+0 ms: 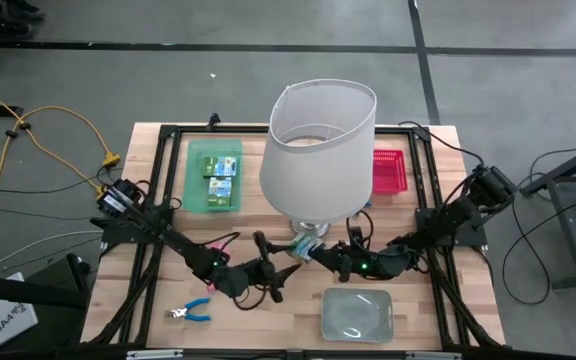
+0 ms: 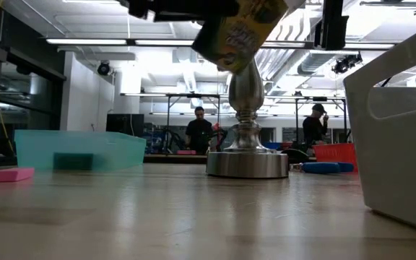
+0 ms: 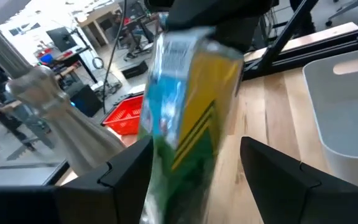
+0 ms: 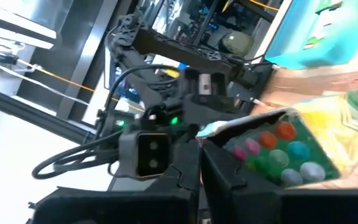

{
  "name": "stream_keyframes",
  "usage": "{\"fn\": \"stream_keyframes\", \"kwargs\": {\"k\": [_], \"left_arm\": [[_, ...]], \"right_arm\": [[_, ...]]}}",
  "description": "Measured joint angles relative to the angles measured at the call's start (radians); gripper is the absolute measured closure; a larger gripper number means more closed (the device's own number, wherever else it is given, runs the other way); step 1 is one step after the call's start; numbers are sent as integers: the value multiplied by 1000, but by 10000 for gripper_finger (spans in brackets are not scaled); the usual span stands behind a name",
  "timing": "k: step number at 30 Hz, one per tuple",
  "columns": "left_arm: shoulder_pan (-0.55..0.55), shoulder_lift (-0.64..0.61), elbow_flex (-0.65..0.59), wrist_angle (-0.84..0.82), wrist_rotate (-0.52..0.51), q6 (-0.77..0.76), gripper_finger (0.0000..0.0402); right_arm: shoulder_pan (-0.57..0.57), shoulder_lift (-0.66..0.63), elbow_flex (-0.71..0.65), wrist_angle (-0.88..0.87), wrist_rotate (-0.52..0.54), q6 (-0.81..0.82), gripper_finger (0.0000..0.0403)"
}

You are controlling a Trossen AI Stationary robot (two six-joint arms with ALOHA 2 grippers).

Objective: Pick & Place School Supplies
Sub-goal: Put the yellow crayon box into the green bin

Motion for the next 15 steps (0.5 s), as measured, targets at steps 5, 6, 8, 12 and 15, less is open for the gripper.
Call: {"fn": "stream_keyframes", "kwargs": {"k": [5, 6, 8, 12, 15], "left_arm": [[24, 0, 0, -4, -1, -10, 167], [27, 0, 0, -4, 0, -10, 167], [32, 0, 0, -4, 0, -10, 167], [33, 0, 0, -4, 0, -10, 167], [33, 0, 0, -1, 3, -10, 168]], "right_arm": [[0, 0, 0, 2, -2, -4, 400], [0, 0, 0, 2, -3, -4, 400], [0, 0, 0, 2, -3, -4, 400], [0, 0, 0, 2, -3, -6, 400], [0, -1, 0, 2, -3, -7, 400]]}}
